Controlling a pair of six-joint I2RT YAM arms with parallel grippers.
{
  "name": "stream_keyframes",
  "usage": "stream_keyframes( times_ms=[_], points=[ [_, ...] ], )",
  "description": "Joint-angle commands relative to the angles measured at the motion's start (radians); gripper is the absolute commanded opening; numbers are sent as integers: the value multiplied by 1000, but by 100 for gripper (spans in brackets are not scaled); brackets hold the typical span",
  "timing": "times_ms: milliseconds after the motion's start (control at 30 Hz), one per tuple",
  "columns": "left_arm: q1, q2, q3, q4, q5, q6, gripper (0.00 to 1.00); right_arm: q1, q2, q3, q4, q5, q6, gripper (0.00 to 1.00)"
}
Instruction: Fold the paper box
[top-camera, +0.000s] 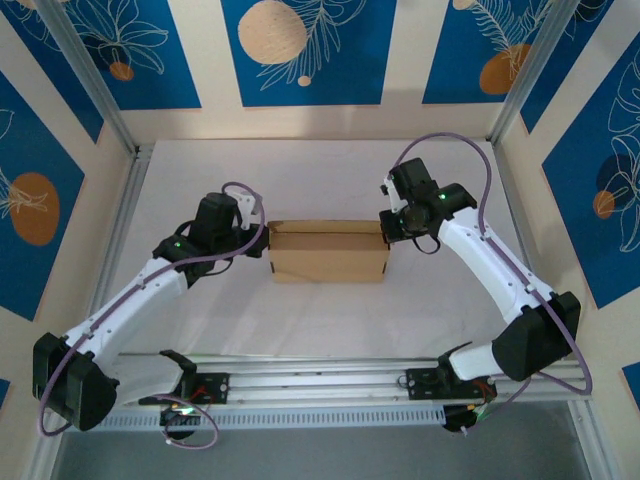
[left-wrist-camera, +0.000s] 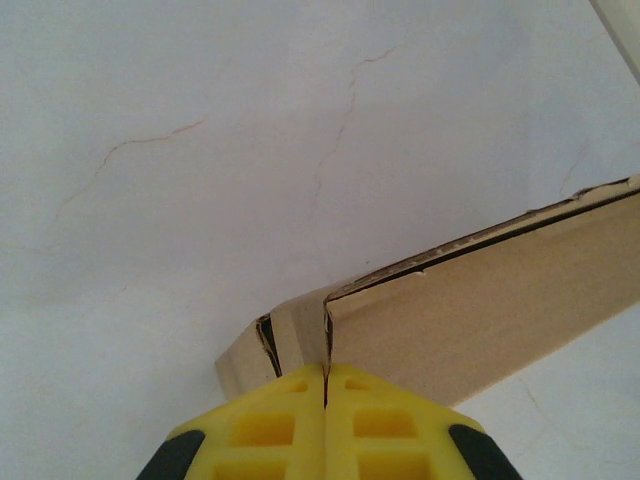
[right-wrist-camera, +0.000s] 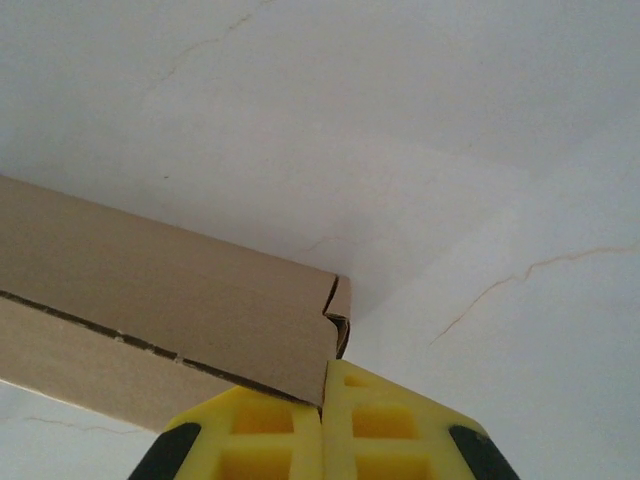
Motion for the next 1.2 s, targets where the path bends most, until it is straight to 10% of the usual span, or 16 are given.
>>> stream_keyframes(
  times_ms=[0,1167],
  points=[
    [-10,13,7,0,21,-42,0,-2,-2,23,-17,-106,163,0],
    [-8,-85,-185,65,-30,-77,0,95,-190,-278,176,105,225,0]
  ],
)
